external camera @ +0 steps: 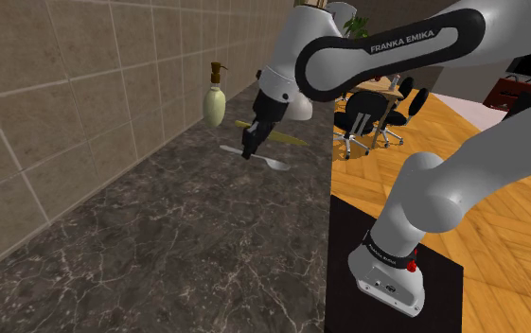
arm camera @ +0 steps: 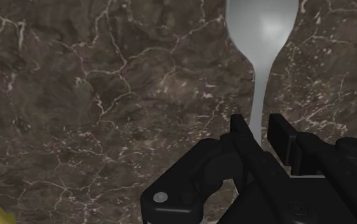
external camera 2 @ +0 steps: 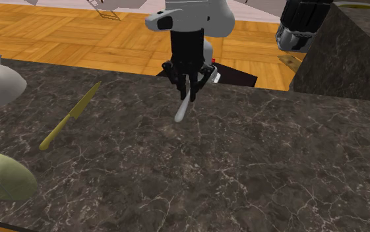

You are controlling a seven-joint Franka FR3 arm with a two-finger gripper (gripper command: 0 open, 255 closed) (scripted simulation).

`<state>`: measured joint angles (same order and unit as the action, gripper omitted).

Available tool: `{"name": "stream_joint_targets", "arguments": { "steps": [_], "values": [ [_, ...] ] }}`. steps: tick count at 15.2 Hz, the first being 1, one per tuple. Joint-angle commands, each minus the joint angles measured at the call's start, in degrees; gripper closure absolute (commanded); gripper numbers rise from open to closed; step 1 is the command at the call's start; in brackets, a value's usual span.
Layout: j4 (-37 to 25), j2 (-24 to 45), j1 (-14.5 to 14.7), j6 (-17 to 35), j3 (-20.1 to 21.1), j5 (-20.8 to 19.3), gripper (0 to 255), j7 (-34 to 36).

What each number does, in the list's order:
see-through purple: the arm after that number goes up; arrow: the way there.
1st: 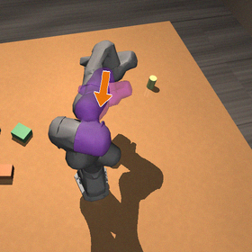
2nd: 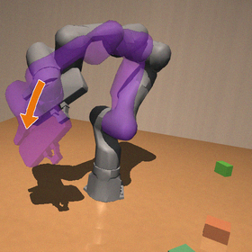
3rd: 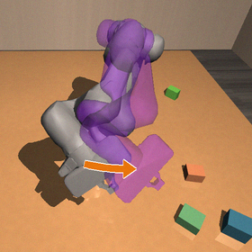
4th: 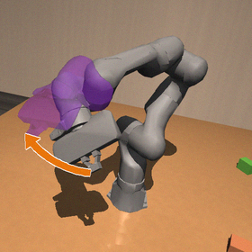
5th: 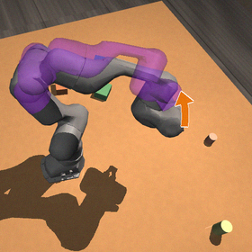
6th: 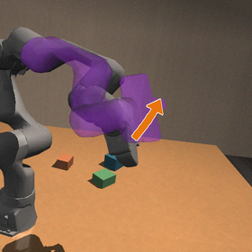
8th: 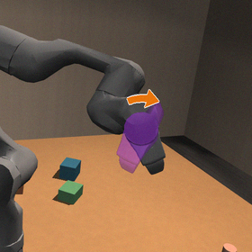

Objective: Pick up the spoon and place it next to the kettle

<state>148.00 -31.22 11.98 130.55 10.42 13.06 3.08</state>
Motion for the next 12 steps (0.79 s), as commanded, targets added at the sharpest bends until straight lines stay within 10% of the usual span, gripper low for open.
{"name": "stream_joint_targets", "arguments": {
  "steps": [1,12],
  "values": [
    [-1.19,-0.44,-0.09,-1.65,-0.09,-0.22,255,0.23],
    [-8.38,-2.28,-0.56,-10.64,-0.83,-1.33,255,1.20]
  ]
}}
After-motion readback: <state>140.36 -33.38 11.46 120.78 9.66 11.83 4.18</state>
